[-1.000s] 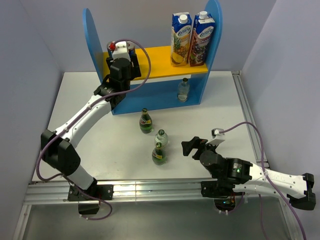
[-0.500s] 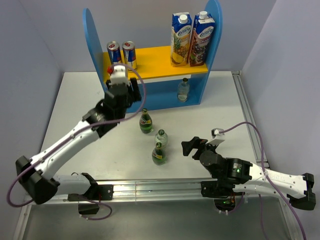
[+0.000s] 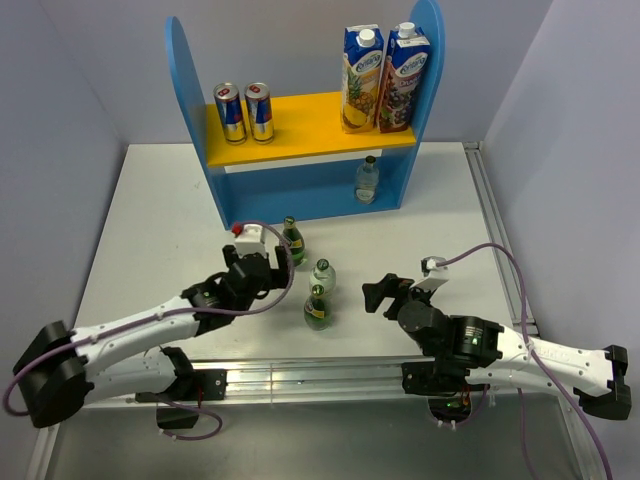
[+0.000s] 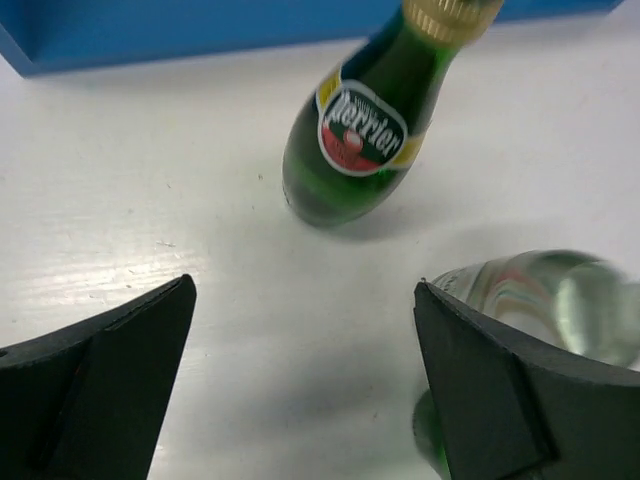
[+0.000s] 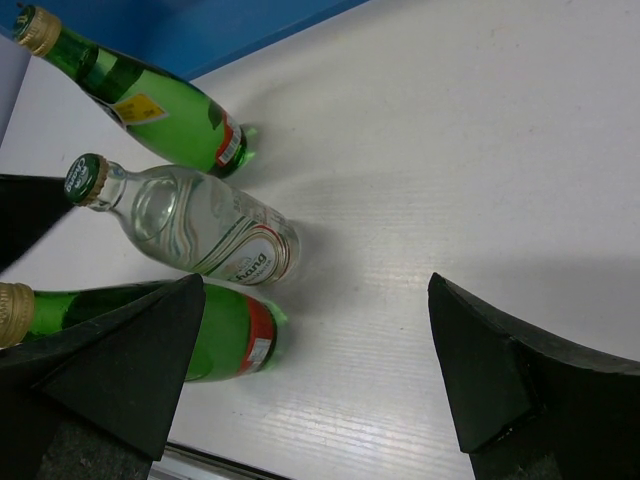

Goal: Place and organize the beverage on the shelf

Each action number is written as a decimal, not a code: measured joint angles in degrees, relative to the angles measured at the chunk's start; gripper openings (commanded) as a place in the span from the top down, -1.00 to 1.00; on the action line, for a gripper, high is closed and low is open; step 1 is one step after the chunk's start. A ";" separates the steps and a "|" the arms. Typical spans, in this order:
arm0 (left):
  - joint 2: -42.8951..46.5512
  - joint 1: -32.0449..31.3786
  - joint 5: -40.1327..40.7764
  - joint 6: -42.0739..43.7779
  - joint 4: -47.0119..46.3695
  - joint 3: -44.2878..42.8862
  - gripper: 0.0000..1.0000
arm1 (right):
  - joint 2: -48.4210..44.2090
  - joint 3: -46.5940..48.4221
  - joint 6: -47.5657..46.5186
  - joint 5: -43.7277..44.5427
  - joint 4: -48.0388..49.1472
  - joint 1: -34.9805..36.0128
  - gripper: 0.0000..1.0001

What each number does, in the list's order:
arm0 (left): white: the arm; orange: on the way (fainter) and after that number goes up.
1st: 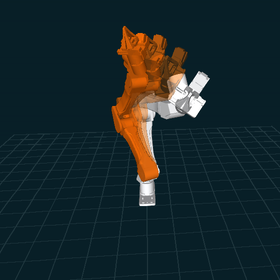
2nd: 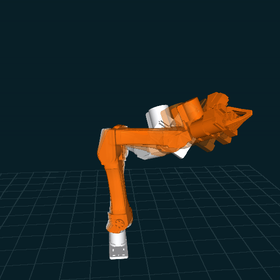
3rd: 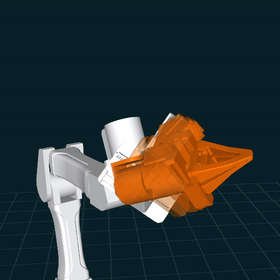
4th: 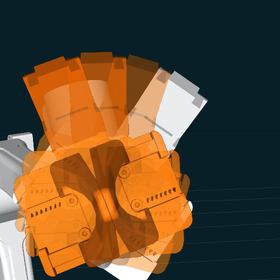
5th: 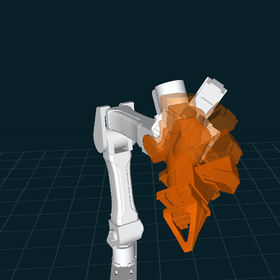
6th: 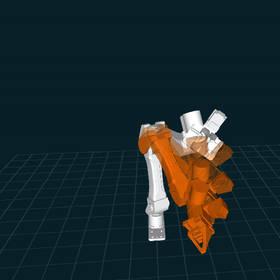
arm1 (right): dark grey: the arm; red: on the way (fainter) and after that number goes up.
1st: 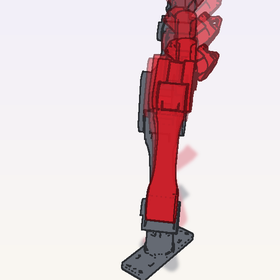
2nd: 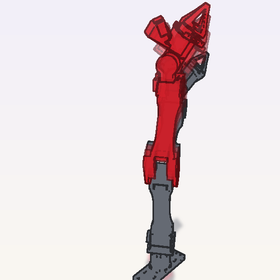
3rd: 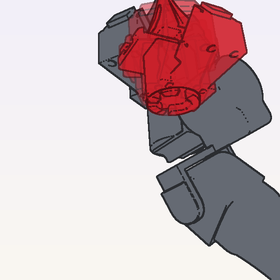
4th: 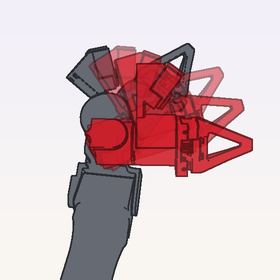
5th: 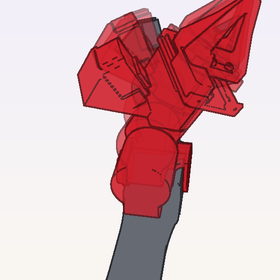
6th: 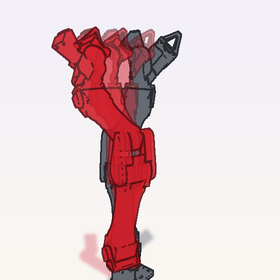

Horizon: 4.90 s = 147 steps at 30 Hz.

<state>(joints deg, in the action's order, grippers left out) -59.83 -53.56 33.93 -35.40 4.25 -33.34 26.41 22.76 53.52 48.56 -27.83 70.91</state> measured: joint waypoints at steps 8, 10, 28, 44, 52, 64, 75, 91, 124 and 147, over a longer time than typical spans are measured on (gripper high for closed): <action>-14.14 -0.24 -0.44 1.33 -13.00 0.28 -0.98 | 0.15 -0.02 0.02 -0.02 0.02 0.00 -1.00; -17.11 -0.26 -0.07 2.12 -15.43 -0.46 -0.98 | 0.39 0.00 0.00 0.00 0.00 0.00 -1.00; -36.94 7.45 -1.16 7.96 -30.62 -9.79 0.24 | 1.14 0.00 0.00 0.04 0.07 0.00 -1.00; -34.05 10.78 -1.11 10.16 -28.15 -8.37 0.99 | 1.53 0.00 0.00 0.07 0.24 0.00 -1.00; -33.75 16.00 -1.16 12.22 -25.62 -9.64 0.99 | 1.75 0.00 -0.02 0.07 0.42 0.00 -1.00; -35.26 21.88 -1.75 12.90 -24.15 -17.49 0.99 | 2.45 0.00 -0.48 0.07 1.14 0.00 -1.00; -42.47 25.42 -1.53 12.83 -23.19 -22.38 0.99 | 2.45 0.00 -0.66 0.07 1.25 0.00 -1.00; -47.91 25.81 4.46 11.13 -29.20 -25.40 1.00 | 2.45 -0.02 -0.66 0.07 1.27 0.00 -1.00; -49.05 26.34 2.49 10.23 -25.46 -28.35 -0.99 | 2.45 -0.02 -0.85 0.07 1.66 0.00 -1.00; -33.16 21.44 2.40 9.57 -23.02 -15.87 -0.99 | 2.60 -0.66 -0.85 0.07 1.73 0.04 -1.00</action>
<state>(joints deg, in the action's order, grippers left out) -92.99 -32.12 36.34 -25.82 -18.76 -49.21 29.02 22.11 52.66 48.62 -26.11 70.96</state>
